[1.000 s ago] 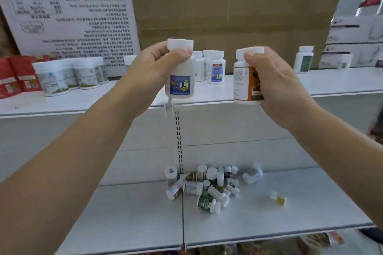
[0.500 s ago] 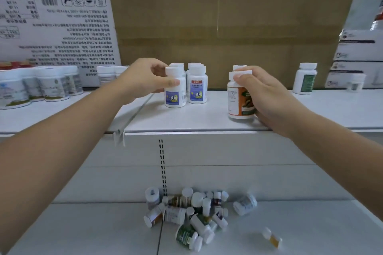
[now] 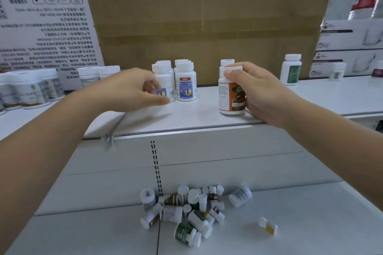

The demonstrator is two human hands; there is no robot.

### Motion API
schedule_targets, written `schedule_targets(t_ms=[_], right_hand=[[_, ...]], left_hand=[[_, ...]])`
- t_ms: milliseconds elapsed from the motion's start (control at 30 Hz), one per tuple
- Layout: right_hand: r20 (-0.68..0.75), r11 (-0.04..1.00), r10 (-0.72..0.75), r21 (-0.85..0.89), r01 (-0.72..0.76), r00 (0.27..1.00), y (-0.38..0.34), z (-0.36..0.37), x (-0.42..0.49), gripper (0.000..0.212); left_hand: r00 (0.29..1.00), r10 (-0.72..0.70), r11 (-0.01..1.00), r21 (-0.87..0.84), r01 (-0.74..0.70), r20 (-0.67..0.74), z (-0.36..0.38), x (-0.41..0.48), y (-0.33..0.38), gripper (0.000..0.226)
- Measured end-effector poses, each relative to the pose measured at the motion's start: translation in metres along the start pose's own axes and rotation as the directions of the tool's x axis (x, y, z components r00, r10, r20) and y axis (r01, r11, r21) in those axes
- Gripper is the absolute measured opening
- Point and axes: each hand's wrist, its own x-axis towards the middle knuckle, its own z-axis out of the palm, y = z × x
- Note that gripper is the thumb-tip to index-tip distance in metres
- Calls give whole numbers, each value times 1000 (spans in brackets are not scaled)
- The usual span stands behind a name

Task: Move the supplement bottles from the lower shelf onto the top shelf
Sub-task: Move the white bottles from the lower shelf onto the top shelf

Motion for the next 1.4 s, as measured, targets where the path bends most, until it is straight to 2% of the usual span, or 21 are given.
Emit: schedule_targets(t_ms=[67, 200, 333, 467, 600, 733, 867, 1033, 1100, 1233, 1400], right_hand=[[5, 1000, -1, -18, 1, 1000, -2, -6, 3, 22], [11, 991, -13, -136, 14, 1000, -9, -31, 12, 25], [40, 987, -19, -157, 25, 999, -14, -64, 26, 22], [70, 982, 5, -190, 8, 998, -14, -93, 48, 28], [85, 949, 67, -313, -37, 994, -5, -113, 83, 27], [67, 880, 121, -470, -76, 990, 9, -121, 119, 27], [42, 888, 124, -450, -92, 991, 23, -122, 146, 30], [-2, 860, -14, -510, 11, 1000, 39, -116, 158, 36], [36, 855, -18, -518, 34, 999, 46, -117, 157, 42], [70, 842, -6, -538, 43, 998, 53, -122, 158, 56], [71, 815, -22, -576, 59, 997, 56, -123, 158, 62]], left_hand=[[986, 111, 992, -74, -103, 126, 4, -5, 12, 38], [949, 180, 983, -69, -168, 259, 23, 6, 43, 66], [928, 222, 975, -40, -220, 300, 38, 33, 85, 58], [908, 235, 964, 36, -263, 347, 50, 65, 115, 63], [910, 220, 960, 87, -266, 351, 77, 80, 120, 69], [913, 218, 972, 2, -233, 344, 90, 82, 113, 61], [918, 229, 970, 6, -245, 324, 92, 85, 107, 62], [925, 214, 973, 12, -230, 314, 93, 86, 108, 73], [927, 205, 975, 13, -220, 314, 94, 86, 107, 73], [924, 232, 970, 3, -244, 305, 94, 86, 106, 62], [927, 238, 968, 10, -251, 290, 92, 82, 109, 54]])
